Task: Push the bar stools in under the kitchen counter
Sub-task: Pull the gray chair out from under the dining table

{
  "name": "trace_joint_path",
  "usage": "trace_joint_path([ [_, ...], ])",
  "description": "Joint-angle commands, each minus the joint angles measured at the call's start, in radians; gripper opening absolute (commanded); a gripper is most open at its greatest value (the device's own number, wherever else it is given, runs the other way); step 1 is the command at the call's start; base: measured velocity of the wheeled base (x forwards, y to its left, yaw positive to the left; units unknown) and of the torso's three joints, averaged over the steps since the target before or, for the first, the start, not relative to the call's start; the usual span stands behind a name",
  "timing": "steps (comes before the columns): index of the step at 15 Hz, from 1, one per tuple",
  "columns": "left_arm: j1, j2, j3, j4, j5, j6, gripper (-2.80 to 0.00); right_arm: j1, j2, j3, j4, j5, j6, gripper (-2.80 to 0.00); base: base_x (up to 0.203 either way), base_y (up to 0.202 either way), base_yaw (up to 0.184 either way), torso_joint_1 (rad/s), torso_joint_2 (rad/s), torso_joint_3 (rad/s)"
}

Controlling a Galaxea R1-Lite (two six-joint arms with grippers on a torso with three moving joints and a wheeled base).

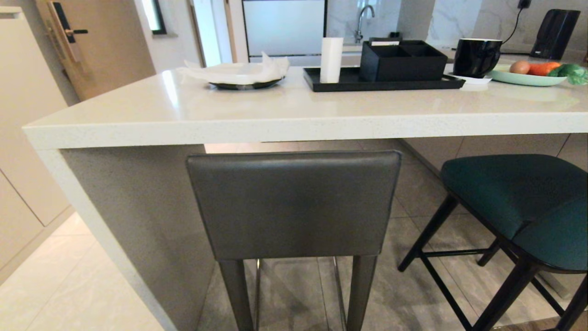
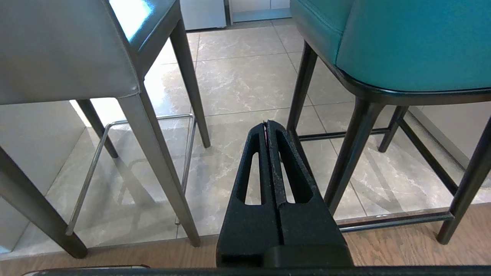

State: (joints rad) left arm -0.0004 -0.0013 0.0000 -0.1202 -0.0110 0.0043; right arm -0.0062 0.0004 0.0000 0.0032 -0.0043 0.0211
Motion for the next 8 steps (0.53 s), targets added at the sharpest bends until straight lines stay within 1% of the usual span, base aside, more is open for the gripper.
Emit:
trace_joint_path([
  [1,-0.001,0.001,0.04,-0.001,0.0,0.0,-2.8,0.0,0.0,0.002,0.0,0.0,0.0,-2.8,0.0,0.0,0.0,0.005,0.02,0.034],
  [8,0.0,0.001,0.04,-0.001,0.0,0.0,-2.8,0.0,0.0,0.0,0.0,0.0,0.0,-2.8,0.0,0.0,0.0,0.0,0.0,0.0],
])
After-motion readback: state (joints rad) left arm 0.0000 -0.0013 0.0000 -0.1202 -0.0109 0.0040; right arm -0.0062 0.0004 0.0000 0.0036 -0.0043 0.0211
